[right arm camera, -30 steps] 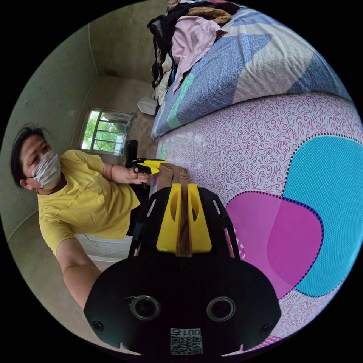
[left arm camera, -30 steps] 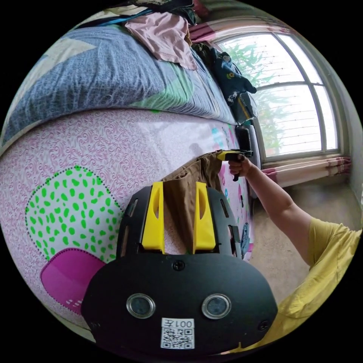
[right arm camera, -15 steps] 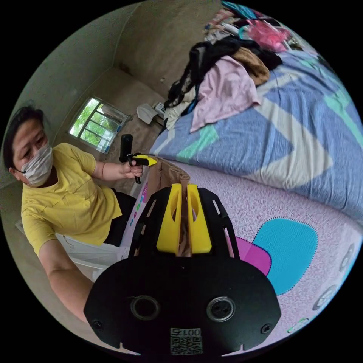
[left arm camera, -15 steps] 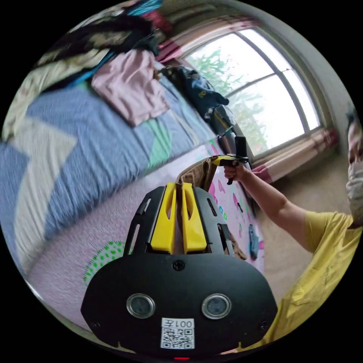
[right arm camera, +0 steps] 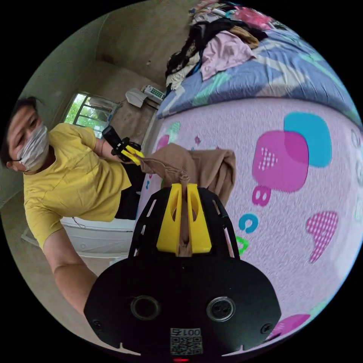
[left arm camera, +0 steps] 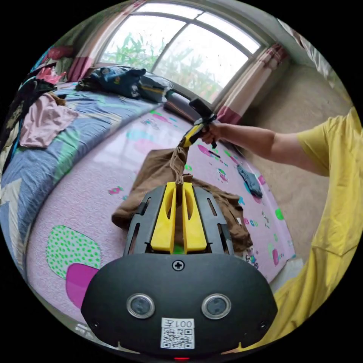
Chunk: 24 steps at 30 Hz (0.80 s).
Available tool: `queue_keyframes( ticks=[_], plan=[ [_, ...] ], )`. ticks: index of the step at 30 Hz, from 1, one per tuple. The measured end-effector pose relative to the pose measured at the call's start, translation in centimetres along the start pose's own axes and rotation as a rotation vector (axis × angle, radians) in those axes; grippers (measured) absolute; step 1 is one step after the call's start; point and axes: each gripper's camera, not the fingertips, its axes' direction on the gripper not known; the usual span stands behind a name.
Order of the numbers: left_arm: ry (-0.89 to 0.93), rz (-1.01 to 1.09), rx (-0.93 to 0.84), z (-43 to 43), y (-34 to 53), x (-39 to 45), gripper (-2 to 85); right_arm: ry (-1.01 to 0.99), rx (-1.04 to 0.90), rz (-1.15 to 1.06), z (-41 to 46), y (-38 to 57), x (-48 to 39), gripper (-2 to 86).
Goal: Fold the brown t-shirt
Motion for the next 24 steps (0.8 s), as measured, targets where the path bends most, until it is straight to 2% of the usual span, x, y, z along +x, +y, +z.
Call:
queue_keyframes(
  ticks=[9, 20, 24],
  plan=[
    [-0.056, 0.048, -0.125, 6.8, 4.1, 2.7, -1.0, 0.084, -0.044, 0.072, 5.6, 3.9, 0.7, 2.2],
    [0.130, 0.044, -0.225, 10.1, 4.9, 1.4, 4.0, 0.052, -0.112, 0.107, 5.6, 5.4, -0.9, 7.3],
    [0.156, 0.046, -0.165, 8.7, 4.5, 1.4, 2.0, 0.040, -0.017, 0.078, 3.8, 6.0, -2.2, 6.5]
  ],
)
